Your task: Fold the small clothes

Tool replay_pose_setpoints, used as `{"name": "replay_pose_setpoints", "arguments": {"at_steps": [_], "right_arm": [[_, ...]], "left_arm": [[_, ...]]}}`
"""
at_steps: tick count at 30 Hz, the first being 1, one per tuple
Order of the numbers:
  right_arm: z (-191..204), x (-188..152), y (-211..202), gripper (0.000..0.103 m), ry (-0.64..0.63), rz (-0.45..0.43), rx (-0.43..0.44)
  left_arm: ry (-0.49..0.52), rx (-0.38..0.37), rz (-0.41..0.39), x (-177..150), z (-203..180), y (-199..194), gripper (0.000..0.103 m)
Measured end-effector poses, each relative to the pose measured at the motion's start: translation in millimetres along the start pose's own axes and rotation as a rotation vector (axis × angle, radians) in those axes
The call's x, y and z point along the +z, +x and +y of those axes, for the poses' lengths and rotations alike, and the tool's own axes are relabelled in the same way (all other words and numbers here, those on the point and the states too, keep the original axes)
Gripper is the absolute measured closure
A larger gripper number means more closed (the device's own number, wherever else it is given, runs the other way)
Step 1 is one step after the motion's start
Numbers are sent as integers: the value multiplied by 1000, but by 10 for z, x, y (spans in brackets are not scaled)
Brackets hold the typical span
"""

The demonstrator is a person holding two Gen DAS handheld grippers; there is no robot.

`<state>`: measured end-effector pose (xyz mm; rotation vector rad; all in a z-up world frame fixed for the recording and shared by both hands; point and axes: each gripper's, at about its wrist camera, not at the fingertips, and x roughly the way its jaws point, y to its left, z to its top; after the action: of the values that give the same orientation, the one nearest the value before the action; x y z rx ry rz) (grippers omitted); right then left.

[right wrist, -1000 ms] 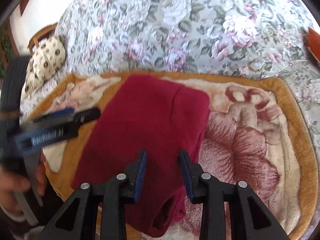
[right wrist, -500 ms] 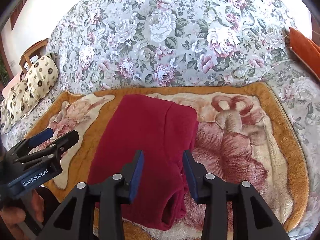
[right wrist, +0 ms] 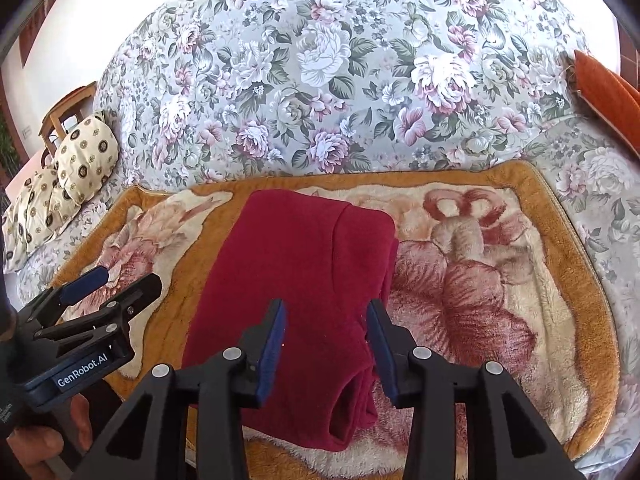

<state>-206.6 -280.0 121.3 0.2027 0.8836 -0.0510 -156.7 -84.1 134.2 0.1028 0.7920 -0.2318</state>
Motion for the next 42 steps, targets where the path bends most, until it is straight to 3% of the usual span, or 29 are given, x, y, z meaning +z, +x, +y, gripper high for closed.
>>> {"name": "replay_pose_setpoints", "arguments": {"at_steps": [8,16,42], "right_arm": [[43,12,2,62,-16,-4,6],[59,14,38,61,-26,5,11],[60,-15,103,61,-11,24,25]], "left_arm": [[-1,-9,-3,-19,-16,-5,17],[20,28,-24,-21,-28,-18,17],[0,-37,-6,-65,-28,45,17]]}}
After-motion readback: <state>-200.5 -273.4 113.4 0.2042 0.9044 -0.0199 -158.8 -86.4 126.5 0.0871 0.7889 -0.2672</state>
